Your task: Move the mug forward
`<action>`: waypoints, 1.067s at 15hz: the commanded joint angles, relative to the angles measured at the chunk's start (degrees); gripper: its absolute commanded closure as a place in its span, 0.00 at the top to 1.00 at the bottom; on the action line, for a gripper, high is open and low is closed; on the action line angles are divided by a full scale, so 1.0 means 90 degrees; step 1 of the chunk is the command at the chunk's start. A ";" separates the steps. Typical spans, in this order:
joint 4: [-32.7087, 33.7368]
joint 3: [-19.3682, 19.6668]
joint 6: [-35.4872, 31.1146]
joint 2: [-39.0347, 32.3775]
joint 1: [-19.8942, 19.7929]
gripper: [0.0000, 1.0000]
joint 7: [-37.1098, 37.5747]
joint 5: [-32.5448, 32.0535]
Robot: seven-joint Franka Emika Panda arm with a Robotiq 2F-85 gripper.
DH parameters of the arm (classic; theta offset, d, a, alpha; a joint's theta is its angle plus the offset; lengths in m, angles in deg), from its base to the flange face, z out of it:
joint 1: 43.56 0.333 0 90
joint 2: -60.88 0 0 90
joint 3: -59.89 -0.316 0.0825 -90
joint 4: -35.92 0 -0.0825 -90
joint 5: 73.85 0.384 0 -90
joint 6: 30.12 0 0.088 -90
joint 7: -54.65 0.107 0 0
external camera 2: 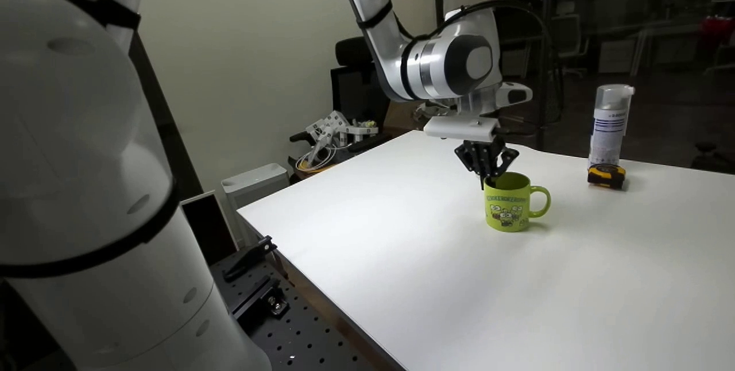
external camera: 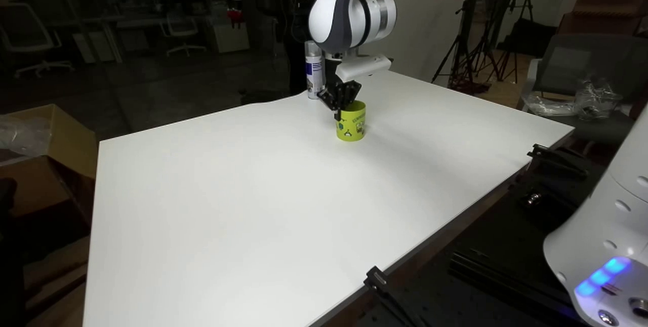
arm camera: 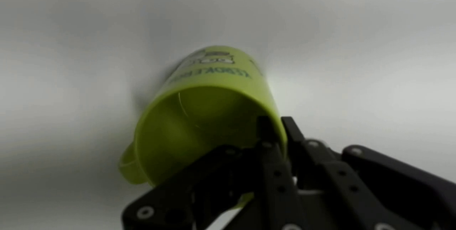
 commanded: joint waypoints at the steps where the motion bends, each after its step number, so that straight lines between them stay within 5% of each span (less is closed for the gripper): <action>1: 0.0495 0.0403 0.0041 -0.0296 0.0401 0.03 0.1059 -0.0166; 7: 0.0677 0.0437 0.0187 -0.0347 0.0484 0.03 0.1487 -0.0009; 8: 0.0667 0.0415 0.0214 -0.0319 0.0470 0.36 0.1491 0.0020; 9: 0.0654 0.0404 0.0231 -0.0294 0.0462 0.36 0.1499 0.0043; 16: 0.0410 0.0469 0.0058 0.0111 0.0519 0.83 0.1626 -0.0024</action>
